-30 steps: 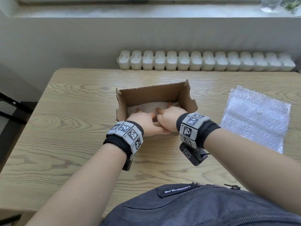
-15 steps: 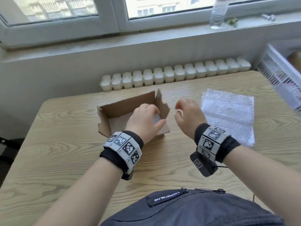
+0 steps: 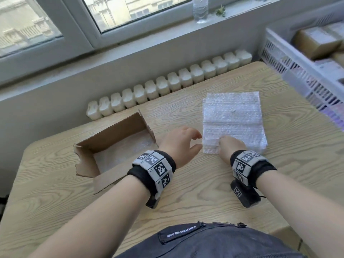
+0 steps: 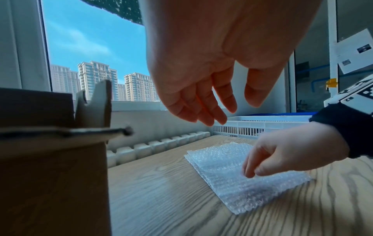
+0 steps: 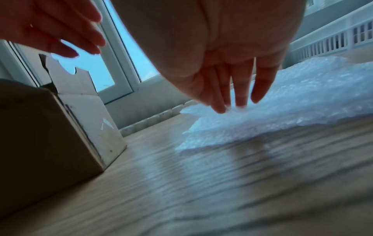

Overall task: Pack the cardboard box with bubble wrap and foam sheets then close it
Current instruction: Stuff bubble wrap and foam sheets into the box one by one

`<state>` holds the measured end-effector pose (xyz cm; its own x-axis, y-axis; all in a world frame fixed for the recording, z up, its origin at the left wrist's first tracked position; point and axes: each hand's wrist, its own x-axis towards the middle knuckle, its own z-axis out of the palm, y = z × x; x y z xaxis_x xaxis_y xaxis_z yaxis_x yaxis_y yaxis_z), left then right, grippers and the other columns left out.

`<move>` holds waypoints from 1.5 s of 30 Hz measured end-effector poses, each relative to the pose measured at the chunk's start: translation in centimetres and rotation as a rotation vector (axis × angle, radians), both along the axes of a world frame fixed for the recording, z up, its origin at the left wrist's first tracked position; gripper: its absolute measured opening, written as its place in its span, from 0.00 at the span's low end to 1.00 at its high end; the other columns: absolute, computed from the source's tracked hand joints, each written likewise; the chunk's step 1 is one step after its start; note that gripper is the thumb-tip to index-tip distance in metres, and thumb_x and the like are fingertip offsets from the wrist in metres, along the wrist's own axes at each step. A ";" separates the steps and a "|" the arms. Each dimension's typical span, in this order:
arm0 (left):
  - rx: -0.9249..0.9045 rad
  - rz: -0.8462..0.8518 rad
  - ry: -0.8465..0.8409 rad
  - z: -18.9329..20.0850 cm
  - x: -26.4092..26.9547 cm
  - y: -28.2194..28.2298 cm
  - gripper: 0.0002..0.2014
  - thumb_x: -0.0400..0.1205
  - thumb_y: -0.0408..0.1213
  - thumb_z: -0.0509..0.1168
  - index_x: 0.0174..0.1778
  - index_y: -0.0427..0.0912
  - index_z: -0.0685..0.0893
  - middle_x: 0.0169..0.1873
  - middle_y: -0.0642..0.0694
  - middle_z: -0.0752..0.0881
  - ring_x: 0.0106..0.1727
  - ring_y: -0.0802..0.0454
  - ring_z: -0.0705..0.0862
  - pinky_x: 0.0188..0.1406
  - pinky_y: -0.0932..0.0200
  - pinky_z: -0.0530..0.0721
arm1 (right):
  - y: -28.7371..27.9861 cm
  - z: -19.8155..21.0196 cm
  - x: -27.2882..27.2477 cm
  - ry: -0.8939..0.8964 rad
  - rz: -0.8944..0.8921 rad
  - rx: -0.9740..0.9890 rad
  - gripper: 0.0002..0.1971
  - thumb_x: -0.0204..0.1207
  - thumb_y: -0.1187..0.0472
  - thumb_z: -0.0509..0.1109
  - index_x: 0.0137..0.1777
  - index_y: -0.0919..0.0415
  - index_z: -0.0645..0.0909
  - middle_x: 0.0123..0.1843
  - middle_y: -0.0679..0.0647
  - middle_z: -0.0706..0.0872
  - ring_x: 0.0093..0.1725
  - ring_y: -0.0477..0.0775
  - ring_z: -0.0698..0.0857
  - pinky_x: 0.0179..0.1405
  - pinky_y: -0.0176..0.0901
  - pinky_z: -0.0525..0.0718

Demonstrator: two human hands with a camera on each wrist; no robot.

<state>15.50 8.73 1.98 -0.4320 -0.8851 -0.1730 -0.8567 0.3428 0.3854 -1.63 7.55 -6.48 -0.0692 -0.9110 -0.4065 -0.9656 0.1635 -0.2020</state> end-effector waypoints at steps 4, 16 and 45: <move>0.042 0.062 0.038 -0.1 -0.7 -0.4 0.17 0.82 0.48 0.62 0.66 0.50 0.78 0.61 0.53 0.82 0.62 0.55 0.79 0.63 0.54 0.78 | -0.5 1.7 -1.1 -0.126 -0.125 -0.268 0.16 0.77 0.72 0.59 0.57 0.60 0.84 0.59 0.55 0.86 0.58 0.59 0.84 0.55 0.47 0.81; 0.114 0.221 0.116 -0.3 -0.7 -0.9 0.27 0.80 0.49 0.65 0.74 0.47 0.70 0.69 0.48 0.76 0.63 0.53 0.79 0.63 0.50 0.80 | -1.0 4.1 -1.0 -0.167 -0.037 -0.242 0.14 0.79 0.68 0.58 0.55 0.56 0.82 0.60 0.54 0.82 0.56 0.58 0.82 0.53 0.46 0.78; -0.210 0.687 0.873 9.5 11.2 -1.6 0.06 0.81 0.38 0.66 0.52 0.45 0.80 0.52 0.45 0.83 0.54 0.49 0.81 0.58 0.54 0.81 | -2.5 18.6 9.0 -0.383 0.259 -0.678 0.27 0.75 0.53 0.68 0.73 0.58 0.70 0.72 0.58 0.73 0.74 0.57 0.69 0.76 0.56 0.67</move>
<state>26.71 7.15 11.44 0.2572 -0.9576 0.1294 -0.3546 0.0311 0.9345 7.41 5.09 12.10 0.2086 -0.9353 0.2857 -0.8003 -0.3311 -0.4999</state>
